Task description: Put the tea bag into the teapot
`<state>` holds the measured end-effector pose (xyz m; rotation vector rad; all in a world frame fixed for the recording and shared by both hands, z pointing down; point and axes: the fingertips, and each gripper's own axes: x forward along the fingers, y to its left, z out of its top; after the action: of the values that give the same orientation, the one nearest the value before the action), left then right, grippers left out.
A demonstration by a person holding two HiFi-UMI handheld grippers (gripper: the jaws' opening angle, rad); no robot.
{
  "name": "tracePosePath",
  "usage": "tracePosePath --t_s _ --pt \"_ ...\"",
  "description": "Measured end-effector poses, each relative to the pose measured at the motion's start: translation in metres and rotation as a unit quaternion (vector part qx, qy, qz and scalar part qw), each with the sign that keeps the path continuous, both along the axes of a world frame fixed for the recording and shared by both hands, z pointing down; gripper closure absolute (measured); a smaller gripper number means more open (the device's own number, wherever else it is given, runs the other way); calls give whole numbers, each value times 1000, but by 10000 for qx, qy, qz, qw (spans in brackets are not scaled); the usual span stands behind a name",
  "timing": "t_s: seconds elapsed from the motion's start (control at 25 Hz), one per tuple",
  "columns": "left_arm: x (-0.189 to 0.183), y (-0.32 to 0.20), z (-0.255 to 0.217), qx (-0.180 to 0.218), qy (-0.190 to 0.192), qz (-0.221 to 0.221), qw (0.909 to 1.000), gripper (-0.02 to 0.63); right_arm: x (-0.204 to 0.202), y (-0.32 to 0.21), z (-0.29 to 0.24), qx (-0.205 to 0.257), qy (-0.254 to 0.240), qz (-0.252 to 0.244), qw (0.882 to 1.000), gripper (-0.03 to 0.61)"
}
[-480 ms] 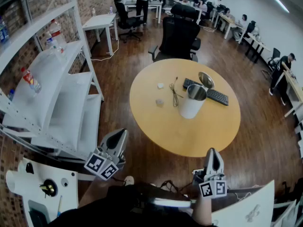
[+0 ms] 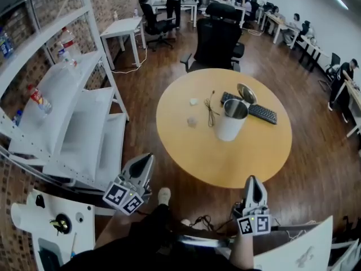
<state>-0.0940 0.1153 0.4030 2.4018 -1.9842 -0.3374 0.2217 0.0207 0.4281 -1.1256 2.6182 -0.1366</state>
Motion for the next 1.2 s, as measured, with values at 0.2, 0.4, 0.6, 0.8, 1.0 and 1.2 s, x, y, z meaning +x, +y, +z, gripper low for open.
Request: tracePosePath --t_s 0.2,0.4,0.6,0.8,1.0,1.2 --pt "-7 -25 13 -190 27 110 9998 607 4 -5 16 -224 17 165 9996 572" --pt "-19 -66 15 -89 139 375 9992 607 -3 -24 17 -267 143 430 9986 572" --pt "-28 -105 5 -35 149 719 9973 607 -14 -40 -4 -161 194 760 9968 572" --pt "-45 -155 5 43 176 1048 9943 607 -29 -66 -1 -133 230 1046 9942 572" --pt "-58 -202 4 150 117 1338 9908 607 -39 -90 -11 -4 225 1392 9900 572" --pt "-78 -246 -2 256 198 1563 9872 607 -55 -116 -22 0 233 1712 9850 572"
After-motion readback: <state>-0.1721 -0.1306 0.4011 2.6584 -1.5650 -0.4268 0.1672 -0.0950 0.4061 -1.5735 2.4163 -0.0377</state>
